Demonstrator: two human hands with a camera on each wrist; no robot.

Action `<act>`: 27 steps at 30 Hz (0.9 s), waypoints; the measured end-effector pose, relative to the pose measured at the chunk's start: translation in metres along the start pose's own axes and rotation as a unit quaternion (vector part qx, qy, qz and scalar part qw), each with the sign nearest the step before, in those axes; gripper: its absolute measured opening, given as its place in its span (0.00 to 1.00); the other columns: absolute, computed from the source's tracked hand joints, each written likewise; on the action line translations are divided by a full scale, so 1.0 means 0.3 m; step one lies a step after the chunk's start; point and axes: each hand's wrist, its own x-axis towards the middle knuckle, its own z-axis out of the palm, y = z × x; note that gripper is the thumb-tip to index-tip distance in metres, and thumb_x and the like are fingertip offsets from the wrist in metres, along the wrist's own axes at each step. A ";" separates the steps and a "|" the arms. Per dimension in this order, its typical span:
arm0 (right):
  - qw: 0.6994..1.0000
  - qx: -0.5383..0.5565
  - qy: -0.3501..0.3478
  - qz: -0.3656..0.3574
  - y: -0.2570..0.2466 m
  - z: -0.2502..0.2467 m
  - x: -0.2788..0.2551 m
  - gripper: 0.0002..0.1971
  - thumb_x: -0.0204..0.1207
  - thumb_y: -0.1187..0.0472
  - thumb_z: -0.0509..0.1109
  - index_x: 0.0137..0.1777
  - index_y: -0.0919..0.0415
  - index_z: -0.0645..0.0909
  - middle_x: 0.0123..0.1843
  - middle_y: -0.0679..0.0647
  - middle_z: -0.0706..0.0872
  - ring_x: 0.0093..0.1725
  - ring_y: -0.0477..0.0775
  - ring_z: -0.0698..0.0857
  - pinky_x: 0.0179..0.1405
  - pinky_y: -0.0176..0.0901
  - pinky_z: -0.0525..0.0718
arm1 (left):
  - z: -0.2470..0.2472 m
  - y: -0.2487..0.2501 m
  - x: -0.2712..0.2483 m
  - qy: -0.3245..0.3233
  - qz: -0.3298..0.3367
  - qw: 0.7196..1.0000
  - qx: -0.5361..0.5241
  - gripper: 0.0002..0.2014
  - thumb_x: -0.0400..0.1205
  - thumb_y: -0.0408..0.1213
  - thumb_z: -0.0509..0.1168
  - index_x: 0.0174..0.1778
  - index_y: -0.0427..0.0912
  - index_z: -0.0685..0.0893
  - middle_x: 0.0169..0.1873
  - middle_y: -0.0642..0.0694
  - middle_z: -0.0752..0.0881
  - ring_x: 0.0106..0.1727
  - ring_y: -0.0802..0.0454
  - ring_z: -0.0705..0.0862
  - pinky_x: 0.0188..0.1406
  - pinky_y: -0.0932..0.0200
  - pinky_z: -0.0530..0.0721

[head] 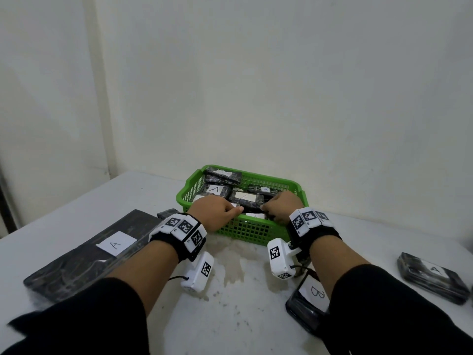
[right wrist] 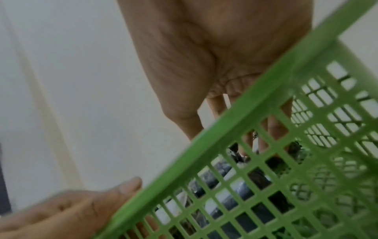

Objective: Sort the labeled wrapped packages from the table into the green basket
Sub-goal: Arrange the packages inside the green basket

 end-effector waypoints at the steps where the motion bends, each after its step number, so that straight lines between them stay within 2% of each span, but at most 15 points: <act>1: 0.999 0.036 0.008 -0.015 0.010 -0.014 -0.014 0.13 0.80 0.54 0.78 0.50 0.66 0.93 0.48 0.61 0.95 0.41 0.60 0.91 0.48 0.51 0.93 | 0.000 0.001 -0.001 -0.001 -0.003 1.000 -0.002 0.33 0.91 0.62 0.51 0.34 0.40 0.85 0.21 0.49 0.72 0.26 0.52 0.74 0.30 0.58 0.73; 3: 0.994 0.097 0.032 -0.041 0.038 -0.048 -0.056 0.05 0.80 0.56 0.79 0.46 0.57 0.90 0.51 0.60 0.94 0.50 0.61 0.93 0.57 0.58 0.93 | 0.000 0.002 -0.004 -0.006 -0.007 1.000 -0.007 0.34 0.91 0.62 0.51 0.36 0.39 0.86 0.21 0.49 0.72 0.26 0.52 0.74 0.33 0.57 0.76; 4: 0.991 0.113 0.048 -0.055 0.054 -0.065 -0.076 0.04 0.80 0.55 0.80 0.45 0.53 0.88 0.51 0.57 0.94 0.52 0.60 0.93 0.57 0.58 0.93 | 0.001 0.002 -0.005 -0.008 -0.010 1.000 -0.011 0.34 0.91 0.62 0.51 0.38 0.38 0.89 0.21 0.49 0.72 0.26 0.52 0.75 0.36 0.56 0.78; 6: 0.985 0.126 0.081 -0.090 0.091 -0.099 -0.118 0.04 0.79 0.55 0.80 0.51 0.52 0.89 0.51 0.55 0.93 0.47 0.54 0.92 0.47 0.49 0.92 | 0.001 0.004 -0.008 -0.010 -0.019 1.000 -0.020 0.34 0.90 0.62 0.51 0.45 0.39 0.92 0.21 0.49 0.73 0.26 0.52 0.76 0.39 0.55 0.81; 8: 0.979 0.126 0.101 -0.123 0.130 -0.127 -0.170 0.07 0.80 0.55 0.79 0.56 0.51 0.90 0.48 0.53 0.92 0.40 0.48 0.89 0.38 0.38 0.84 | -0.001 0.010 -0.008 -0.011 -0.028 0.999 -0.025 0.32 0.90 0.62 0.51 0.48 0.41 0.93 0.22 0.49 0.73 0.27 0.51 0.76 0.38 0.56 0.80; 10: 0.975 0.133 0.098 -0.148 0.170 -0.151 -0.229 0.07 0.81 0.57 0.78 0.58 0.50 0.90 0.45 0.51 0.92 0.39 0.46 0.88 0.39 0.37 0.83 | 0.000 0.020 -0.009 -0.006 -0.038 0.998 -0.045 0.31 0.91 0.60 0.54 0.44 0.39 0.90 0.22 0.49 0.73 0.27 0.50 0.75 0.33 0.57 0.75; 12: 0.975 0.131 0.071 -0.166 0.210 -0.170 -0.282 0.10 0.81 0.62 0.76 0.58 0.47 0.90 0.44 0.49 0.92 0.43 0.47 0.90 0.47 0.42 0.88 | 0.001 0.036 -0.017 0.005 -0.039 0.995 -0.087 0.27 0.91 0.56 0.57 0.40 0.37 0.87 0.23 0.47 0.76 0.27 0.49 0.75 0.31 0.58 0.71; 13: 0.977 0.117 0.048 -0.171 0.231 -0.177 -0.303 0.12 0.81 0.64 0.75 0.59 0.46 0.89 0.46 0.47 0.93 0.46 0.49 0.91 0.53 0.46 0.90 | 0.001 0.049 -0.024 0.013 -0.034 0.994 -0.103 0.24 0.91 0.53 0.59 0.42 0.37 0.89 0.26 0.45 0.81 0.29 0.49 0.77 0.33 0.58 0.73; 15: 0.982 0.069 -0.011 -0.174 0.275 -0.188 -0.337 0.18 0.80 0.67 0.73 0.63 0.44 0.87 0.52 0.46 0.93 0.51 0.50 0.91 0.59 0.50 0.89 | 0.005 0.085 -0.042 0.032 -0.015 0.991 -0.132 0.15 0.90 0.48 0.64 0.55 0.42 0.91 0.42 0.46 0.90 0.42 0.52 0.84 0.48 0.57 0.81; 17: 0.982 0.020 -0.069 -0.173 0.310 -0.193 -0.368 0.22 0.78 0.69 0.73 0.66 0.44 0.87 0.55 0.45 0.92 0.55 0.51 0.91 0.60 0.49 0.89 | 0.005 0.147 -0.073 0.058 0.022 0.982 -0.176 0.12 0.87 0.43 0.69 0.63 0.45 0.89 0.54 0.51 0.91 0.54 0.56 0.86 0.62 0.58 0.83; 19: 0.980 -0.008 -0.119 -0.161 0.343 -0.193 -0.396 0.23 0.77 0.70 0.75 0.67 0.46 0.87 0.57 0.45 0.91 0.58 0.52 0.91 0.57 0.40 0.89 | 0.003 0.224 -0.107 0.095 0.075 0.970 -0.210 0.12 0.85 0.40 0.73 0.63 0.45 0.89 0.55 0.53 0.90 0.54 0.59 0.85 0.56 0.70 0.79; 20: 0.978 -0.018 -0.142 -0.153 0.361 -0.191 -0.407 0.24 0.76 0.70 0.75 0.68 0.46 0.87 0.58 0.44 0.90 0.60 0.52 0.90 0.55 0.37 0.88 | -0.002 0.265 -0.124 0.102 0.096 0.966 -0.217 0.10 0.84 0.40 0.74 0.60 0.45 0.90 0.52 0.54 0.90 0.52 0.59 0.86 0.52 0.72 0.79; 21: 0.975 -0.030 -0.162 -0.147 0.378 -0.190 -0.417 0.25 0.75 0.69 0.76 0.68 0.45 0.87 0.61 0.44 0.89 0.61 0.51 0.89 0.56 0.38 0.89 | -0.008 0.305 -0.140 0.089 0.109 0.965 -0.220 0.08 0.83 0.41 0.74 0.57 0.45 0.91 0.49 0.54 0.90 0.49 0.59 0.87 0.49 0.70 0.79; 23: 0.971 -0.060 -0.187 -0.135 0.411 -0.191 -0.433 0.29 0.72 0.68 0.77 0.70 0.41 0.86 0.66 0.43 0.86 0.67 0.48 0.85 0.56 0.41 0.88 | -0.016 0.379 -0.168 0.000 0.100 0.975 -0.196 0.11 0.82 0.47 0.75 0.57 0.46 0.91 0.46 0.53 0.90 0.47 0.57 0.87 0.46 0.64 0.83; 27: 0.965 -0.042 -0.228 -0.127 0.455 -0.198 -0.459 0.37 0.69 0.67 0.75 0.79 0.43 0.79 0.72 0.40 0.81 0.75 0.48 0.81 0.62 0.39 0.85 | 0.018 0.497 -0.217 -0.197 0.061 0.976 -0.070 0.40 0.70 0.70 0.76 0.71 0.46 0.82 0.62 0.52 0.87 0.59 0.52 0.86 0.60 0.54 0.85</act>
